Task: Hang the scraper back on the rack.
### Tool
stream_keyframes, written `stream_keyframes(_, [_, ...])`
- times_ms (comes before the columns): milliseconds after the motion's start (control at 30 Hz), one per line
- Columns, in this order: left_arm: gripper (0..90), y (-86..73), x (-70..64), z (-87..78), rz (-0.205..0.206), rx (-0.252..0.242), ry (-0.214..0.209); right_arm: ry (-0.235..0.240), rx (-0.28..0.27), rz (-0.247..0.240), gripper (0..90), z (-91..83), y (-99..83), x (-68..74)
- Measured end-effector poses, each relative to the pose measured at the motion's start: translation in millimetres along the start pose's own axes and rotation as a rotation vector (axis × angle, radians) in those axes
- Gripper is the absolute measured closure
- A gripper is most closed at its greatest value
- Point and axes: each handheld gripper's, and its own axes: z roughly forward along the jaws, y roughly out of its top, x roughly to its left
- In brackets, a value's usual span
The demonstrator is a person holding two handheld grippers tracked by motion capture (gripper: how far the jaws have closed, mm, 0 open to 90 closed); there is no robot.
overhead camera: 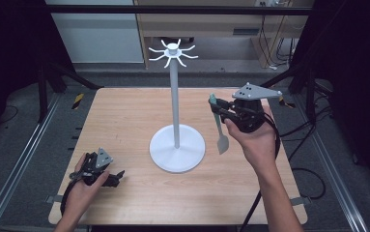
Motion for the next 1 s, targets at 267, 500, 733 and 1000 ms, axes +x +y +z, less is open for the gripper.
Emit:
stream_keyframes(267, [3.1, 0.1, -0.3, 0.1, 0.000, -0.001, 0.000, 0.002, -0.042, 0.000, 74.3, -3.3, 17.1, 9.2])
stream_keyframes(500, [3.1, 0.1, -0.4, 0.0, 0.000, -0.001, -0.001, 0.013, -0.086, 0.000, 74.3, -4.8, 35.5, 17.8])
stream_keyframes(733, [3.1, 0.2, -0.8, 0.5, 0.001, -0.004, -0.004, 0.013, -0.107, -0.017, 74.3, -5.1, 48.7, 24.9])
stream_keyframes(1000, [3.1, 0.3, -1.7, 1.4, -0.003, -0.006, -0.004, 0.040, -0.141, -0.020, 74.3, -5.8, 65.5, 34.5])
